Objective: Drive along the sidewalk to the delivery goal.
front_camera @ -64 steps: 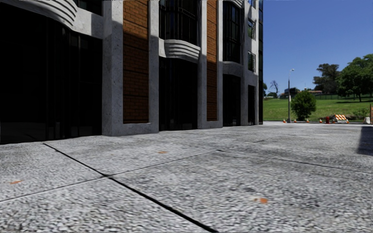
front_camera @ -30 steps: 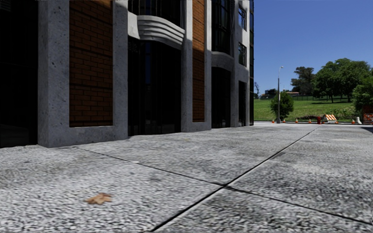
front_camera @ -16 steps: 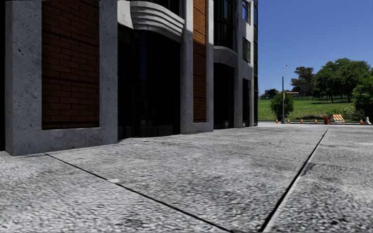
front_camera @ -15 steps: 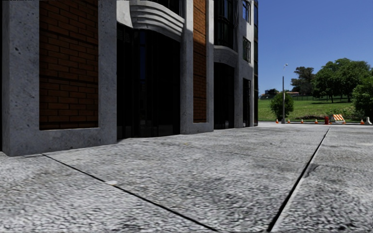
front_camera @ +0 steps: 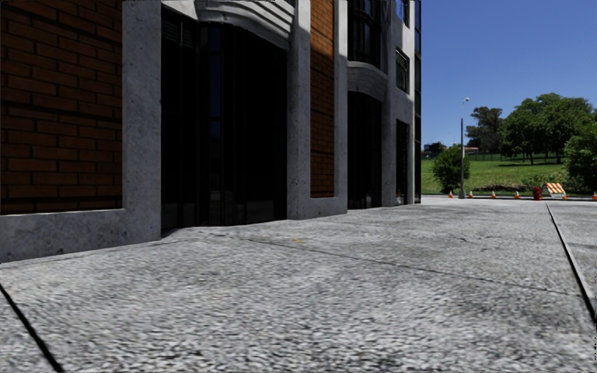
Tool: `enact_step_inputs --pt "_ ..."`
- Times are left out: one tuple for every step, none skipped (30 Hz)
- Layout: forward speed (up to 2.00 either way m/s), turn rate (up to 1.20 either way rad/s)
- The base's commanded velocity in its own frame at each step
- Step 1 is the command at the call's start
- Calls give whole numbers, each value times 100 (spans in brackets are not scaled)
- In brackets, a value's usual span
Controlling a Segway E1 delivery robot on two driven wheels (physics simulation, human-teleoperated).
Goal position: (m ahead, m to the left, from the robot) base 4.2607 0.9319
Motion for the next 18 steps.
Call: enact_step_inputs --pt "200 0" --pt "200 0" --pt "200 0" --pt "185 0" --pt "159 0" --pt "140 0" --pt "140 0" --pt "132 0" --pt "130 0" --pt "125 0" --pt "123 0" --pt "122 0" --pt "121 0" --pt "121 0" --pt "121 0" --pt "121 0" --pt "121 0" --pt "121 0"
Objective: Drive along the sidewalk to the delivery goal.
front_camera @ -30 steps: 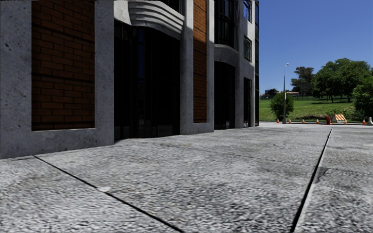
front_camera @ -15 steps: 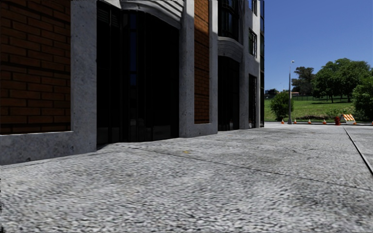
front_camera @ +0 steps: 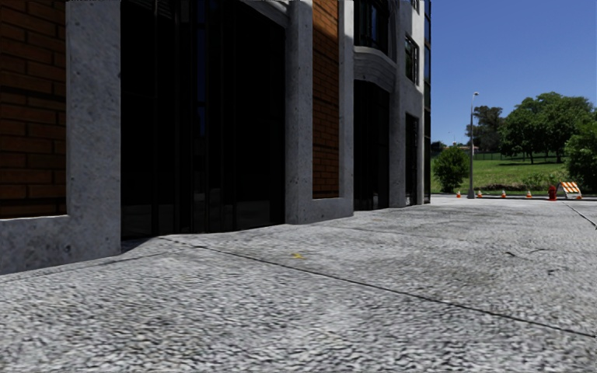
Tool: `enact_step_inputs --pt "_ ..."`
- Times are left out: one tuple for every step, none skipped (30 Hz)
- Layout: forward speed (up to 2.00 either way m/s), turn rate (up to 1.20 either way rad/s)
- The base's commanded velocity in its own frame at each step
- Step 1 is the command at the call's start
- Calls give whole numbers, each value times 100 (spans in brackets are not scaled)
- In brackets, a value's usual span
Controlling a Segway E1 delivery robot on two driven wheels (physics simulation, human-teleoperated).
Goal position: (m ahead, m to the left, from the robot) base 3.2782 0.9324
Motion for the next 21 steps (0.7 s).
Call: enact_step_inputs --pt "122 0" --pt "122 0" --pt "123 0" --pt "123 0" --pt "124 0" --pt "124 0" --pt "124 0" --pt "124 0" --pt "124 0" --pt "124 0" --pt "124 0" --pt "124 0" --pt "124 0" --pt "122 0" --pt "118 0" --pt "112 0" --pt "110 0" --pt "108 0" --pt "108 0" --pt "108 0" --pt "107 0"
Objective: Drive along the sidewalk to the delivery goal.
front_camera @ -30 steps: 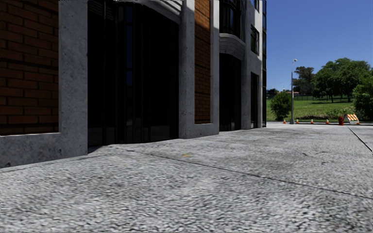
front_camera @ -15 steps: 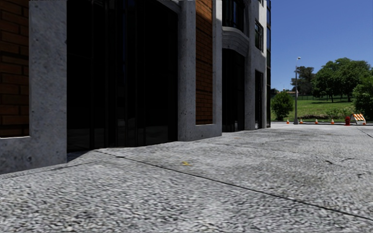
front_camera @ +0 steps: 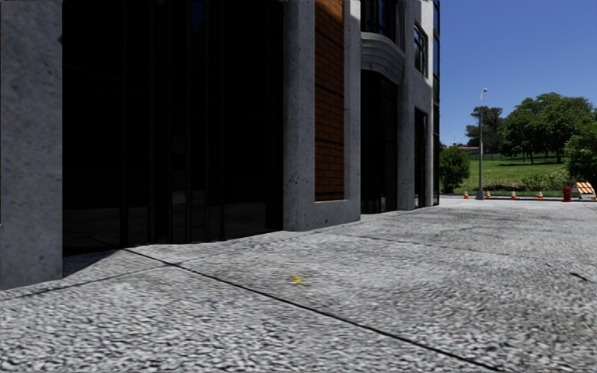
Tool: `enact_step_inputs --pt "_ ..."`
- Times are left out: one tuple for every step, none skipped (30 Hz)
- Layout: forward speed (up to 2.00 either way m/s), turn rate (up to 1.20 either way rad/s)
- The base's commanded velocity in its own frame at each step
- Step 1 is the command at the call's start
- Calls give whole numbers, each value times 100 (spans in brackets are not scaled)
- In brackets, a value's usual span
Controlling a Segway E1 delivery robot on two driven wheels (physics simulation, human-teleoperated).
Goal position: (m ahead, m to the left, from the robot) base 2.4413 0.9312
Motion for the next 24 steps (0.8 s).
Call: enact_step_inputs --pt "107 0" --pt "107 0" --pt "107 0" --pt "107 0" --pt "107 0" --pt "107 0" --pt "107 0" --pt "107 0" --pt "107 0" --pt "107 0" --pt "107 0" --pt "107 0" --pt "107 0" --pt "107 0" --pt "107 0" --pt "107 0" --pt "107 0" --pt "107 0" --pt "107 0" --pt "107 0" --pt "107 0" --pt "107 0" --pt "107 0" --pt "107 0"
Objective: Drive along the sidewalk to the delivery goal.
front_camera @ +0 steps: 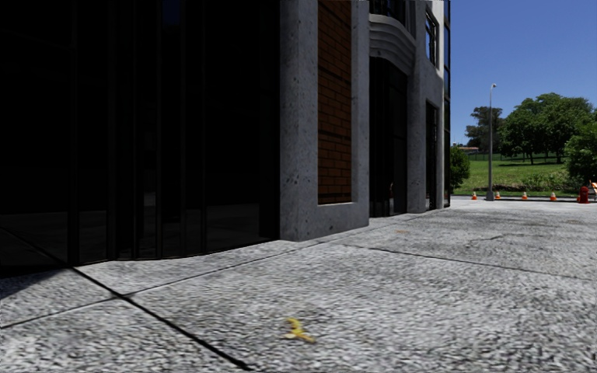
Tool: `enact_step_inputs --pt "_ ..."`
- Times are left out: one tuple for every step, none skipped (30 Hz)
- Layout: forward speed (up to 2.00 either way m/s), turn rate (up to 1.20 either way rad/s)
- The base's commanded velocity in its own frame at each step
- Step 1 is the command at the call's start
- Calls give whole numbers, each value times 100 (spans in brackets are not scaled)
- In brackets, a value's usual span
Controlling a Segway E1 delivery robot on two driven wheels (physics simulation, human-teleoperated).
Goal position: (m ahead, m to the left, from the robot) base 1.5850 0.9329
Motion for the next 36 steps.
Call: enact_step_inputs --pt "107 0" --pt "107 0" --pt "107 0" --pt "107 0" --pt "107 0" --pt "107 0" --pt "107 0" --pt "107 0" --pt "107 0" --pt "107 0" --pt "107 2" --pt "107 4" --pt "107 6" --pt "107 6" --pt "107 9" --pt "107 11" --pt "107 12" --pt "107 13" --pt "107 14" --pt "106 14" --pt "106 14" --pt "106 15" --pt "106 15" --pt "106 17" --pt "105 19" --pt "102 20" --pt "101 21" --pt "100 24" --pt "100 25" --pt "100 26" --pt "100 27" --pt "99 29" --pt "99 31" --pt "99 31" --pt "99 33" --pt "99 36"
